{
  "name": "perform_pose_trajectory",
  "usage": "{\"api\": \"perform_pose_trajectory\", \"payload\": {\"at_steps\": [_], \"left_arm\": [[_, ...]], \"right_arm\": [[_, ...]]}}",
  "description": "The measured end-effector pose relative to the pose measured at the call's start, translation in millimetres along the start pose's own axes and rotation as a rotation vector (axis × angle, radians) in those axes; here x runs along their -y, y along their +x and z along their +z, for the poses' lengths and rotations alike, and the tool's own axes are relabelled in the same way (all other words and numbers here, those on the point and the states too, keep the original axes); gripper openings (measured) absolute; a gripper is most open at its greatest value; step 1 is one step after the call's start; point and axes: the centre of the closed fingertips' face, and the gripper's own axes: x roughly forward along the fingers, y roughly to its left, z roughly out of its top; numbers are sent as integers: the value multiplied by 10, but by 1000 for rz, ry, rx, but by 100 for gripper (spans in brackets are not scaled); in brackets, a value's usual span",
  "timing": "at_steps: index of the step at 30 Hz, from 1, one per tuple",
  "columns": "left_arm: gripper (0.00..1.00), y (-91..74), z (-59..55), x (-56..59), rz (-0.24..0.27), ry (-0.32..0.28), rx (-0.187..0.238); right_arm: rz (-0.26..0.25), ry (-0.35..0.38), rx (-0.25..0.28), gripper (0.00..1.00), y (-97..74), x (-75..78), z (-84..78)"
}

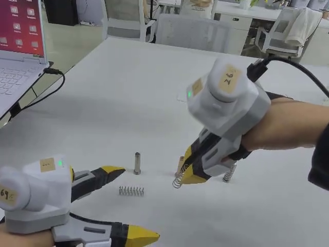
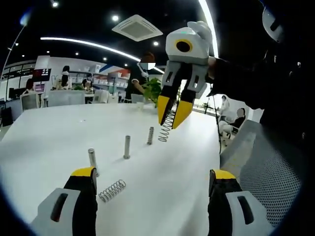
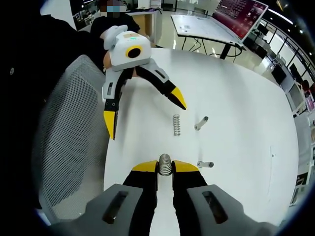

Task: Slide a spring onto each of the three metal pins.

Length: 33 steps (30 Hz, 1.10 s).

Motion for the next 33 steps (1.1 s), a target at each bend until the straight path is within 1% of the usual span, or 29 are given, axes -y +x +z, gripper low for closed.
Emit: {"api": "perform_pose_trajectory", "payload": {"at_steps": [3,11,16,18,23,27,30,33], "left_arm": [[95,-7,2,-21,11,4,2],[98,-33,-21,-86,32,9,-1],[98,-50,-41,-122,44,17,-7],[98,-53,-43,-132,47,18,-7],[98,-63,-54,-151,51,23,-12],[98,-76,-56,-174,57,21,-8],[98,-86,-57,-186,59,19,-4],[98,-99,-61,-197,62,16,-3]], "right_arm": [[-8,5,0,8,-38,35,-8],[-36,15,-10,8,-133,140,-41],[-61,19,-12,8,-217,265,-37],[-67,20,-14,8,-226,342,-44],[-83,21,-29,8,-262,457,-55],[-92,21,-45,8,-250,533,-69],[-85,25,-51,8,-201,633,-67],[-87,16,-68,8,-159,660,-73]]}}
